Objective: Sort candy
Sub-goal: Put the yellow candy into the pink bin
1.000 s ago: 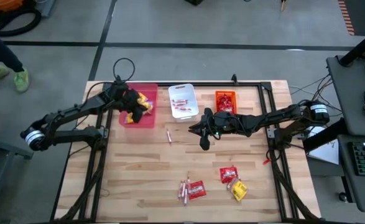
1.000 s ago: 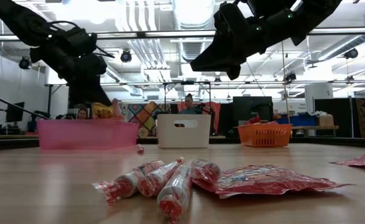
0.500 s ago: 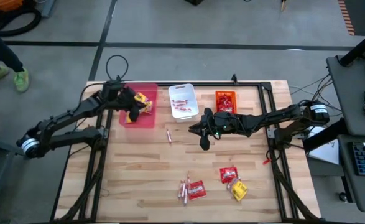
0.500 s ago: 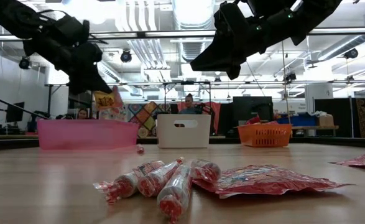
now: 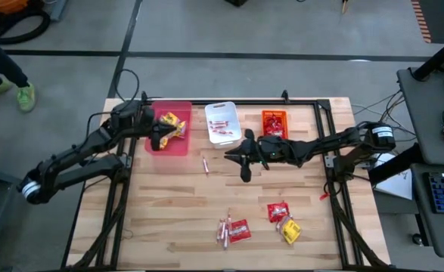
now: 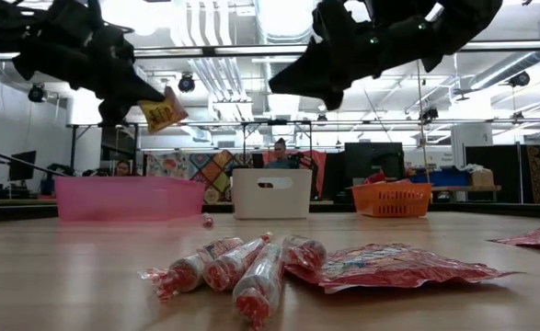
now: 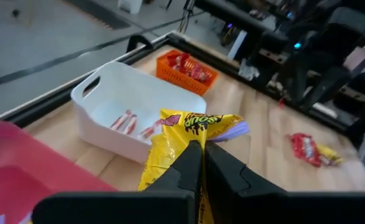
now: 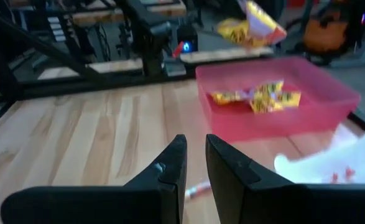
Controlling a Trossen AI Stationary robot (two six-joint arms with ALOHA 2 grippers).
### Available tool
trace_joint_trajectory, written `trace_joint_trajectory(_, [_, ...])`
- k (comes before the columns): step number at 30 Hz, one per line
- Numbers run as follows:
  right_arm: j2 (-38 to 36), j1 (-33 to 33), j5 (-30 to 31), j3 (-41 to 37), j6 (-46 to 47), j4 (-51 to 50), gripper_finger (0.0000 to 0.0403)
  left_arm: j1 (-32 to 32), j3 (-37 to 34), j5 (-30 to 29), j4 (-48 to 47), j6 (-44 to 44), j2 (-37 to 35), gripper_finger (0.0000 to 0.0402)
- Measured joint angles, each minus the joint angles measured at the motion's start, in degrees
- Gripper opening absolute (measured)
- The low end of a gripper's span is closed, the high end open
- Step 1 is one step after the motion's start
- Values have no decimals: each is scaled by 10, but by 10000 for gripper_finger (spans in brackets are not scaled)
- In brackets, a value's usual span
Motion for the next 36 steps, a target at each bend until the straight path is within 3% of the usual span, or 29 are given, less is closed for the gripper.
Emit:
trace_joint_trajectory(8, [39, -7, -5, 0, -46, 126, 52, -38, -66, 1, 100, -45, -47, 0])
trace_joint_trajectory(14, [70, -25, -68, 52, -56, 131, 52, -76, -95, 6, 170, -52, -66, 0])
trace_joint_trajectory(18, [102, -34, -76, 92, -79, 129, 52, -96, -102, 26, 204, -54, -74, 0])
trace_joint_trajectory(28, [135, -55, -81, 201, -103, 10, 52, -101, -102, 29, 215, -20, -90, 0])
trace_joint_trajectory(36, [146, -50, -140, 237, -93, -36, 68, -101, -108, 43, 214, -7, -90, 0])
